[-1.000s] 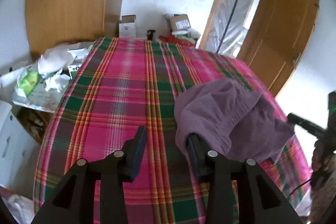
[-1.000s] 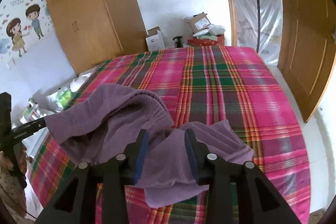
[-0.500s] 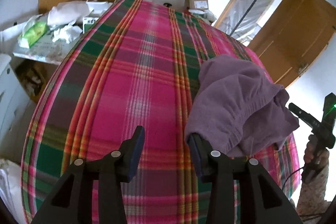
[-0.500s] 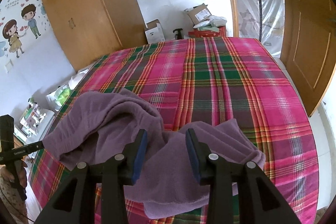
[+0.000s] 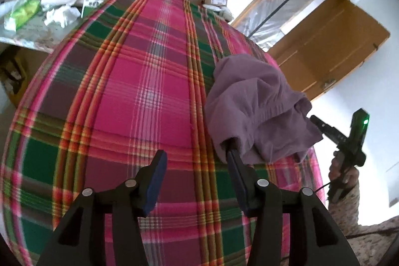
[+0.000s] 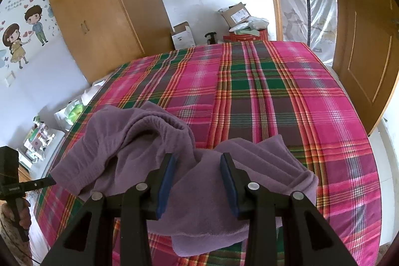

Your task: Fold clothes

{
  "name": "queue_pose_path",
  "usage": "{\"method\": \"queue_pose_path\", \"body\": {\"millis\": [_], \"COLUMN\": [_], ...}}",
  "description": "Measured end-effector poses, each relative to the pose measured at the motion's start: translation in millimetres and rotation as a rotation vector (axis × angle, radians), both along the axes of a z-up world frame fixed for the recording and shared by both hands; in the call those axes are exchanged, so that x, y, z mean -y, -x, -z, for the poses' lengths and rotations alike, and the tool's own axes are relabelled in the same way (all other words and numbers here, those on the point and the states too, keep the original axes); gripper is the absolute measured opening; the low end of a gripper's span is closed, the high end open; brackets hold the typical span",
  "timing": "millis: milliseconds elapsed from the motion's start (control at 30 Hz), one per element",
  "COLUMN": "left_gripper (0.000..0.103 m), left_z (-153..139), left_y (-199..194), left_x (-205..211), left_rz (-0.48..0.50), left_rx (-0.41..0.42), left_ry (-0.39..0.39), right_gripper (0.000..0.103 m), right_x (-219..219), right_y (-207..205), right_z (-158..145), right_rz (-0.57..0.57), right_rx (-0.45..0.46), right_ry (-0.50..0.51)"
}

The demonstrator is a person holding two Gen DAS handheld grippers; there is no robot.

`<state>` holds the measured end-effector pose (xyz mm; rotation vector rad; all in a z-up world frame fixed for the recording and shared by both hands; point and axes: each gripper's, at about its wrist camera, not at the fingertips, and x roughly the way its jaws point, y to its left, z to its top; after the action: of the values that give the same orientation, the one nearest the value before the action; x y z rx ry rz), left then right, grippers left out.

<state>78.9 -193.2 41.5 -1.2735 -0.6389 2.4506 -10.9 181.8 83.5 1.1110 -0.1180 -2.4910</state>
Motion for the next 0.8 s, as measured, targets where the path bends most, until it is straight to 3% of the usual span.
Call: {"method": "queue_pose_path", "body": {"millis": [133,267,367,600,700,800], "left_gripper": [0.052,0.052,0.052,0.052,0.052,0.052], "left_z": [-20.4,-37.9,-35.0,-17.6,-12.4,-6.9], "left_y": [-2.9,6.2,24.5,58.5,64.2,73.7], "left_x": [-14.6,-53.4,-80.5,-132.6,-148.2,-154.8], "left_rz": [0.037,0.142,0.204,0.269,0.285,0.286], "left_rx": [-0.095,-0.181,-0.181,-0.163,-0.197,-0.188], "left_ry": [0.136,0.223,0.244,0.407,0.498,0.537], "right_gripper": [0.039,0.039,0.039,0.039,0.039,0.039], "right_x": [-2.4,-1.8,3.1,15.3,20.9,26.5], "right_y": [0.4,2.9,5.9,19.3,20.7,22.0], "right_z": [-1.4,-3.9,-4.9,-3.3,-0.2,2.4], "right_rz": [0.011,0.019,0.004,-0.028,-0.044,-0.061], "right_rx": [-0.004,-0.011,-0.014,-0.005,0.001,0.000], "right_ry": [0.002,0.005,-0.003,-0.015,-0.015,-0.032]}}
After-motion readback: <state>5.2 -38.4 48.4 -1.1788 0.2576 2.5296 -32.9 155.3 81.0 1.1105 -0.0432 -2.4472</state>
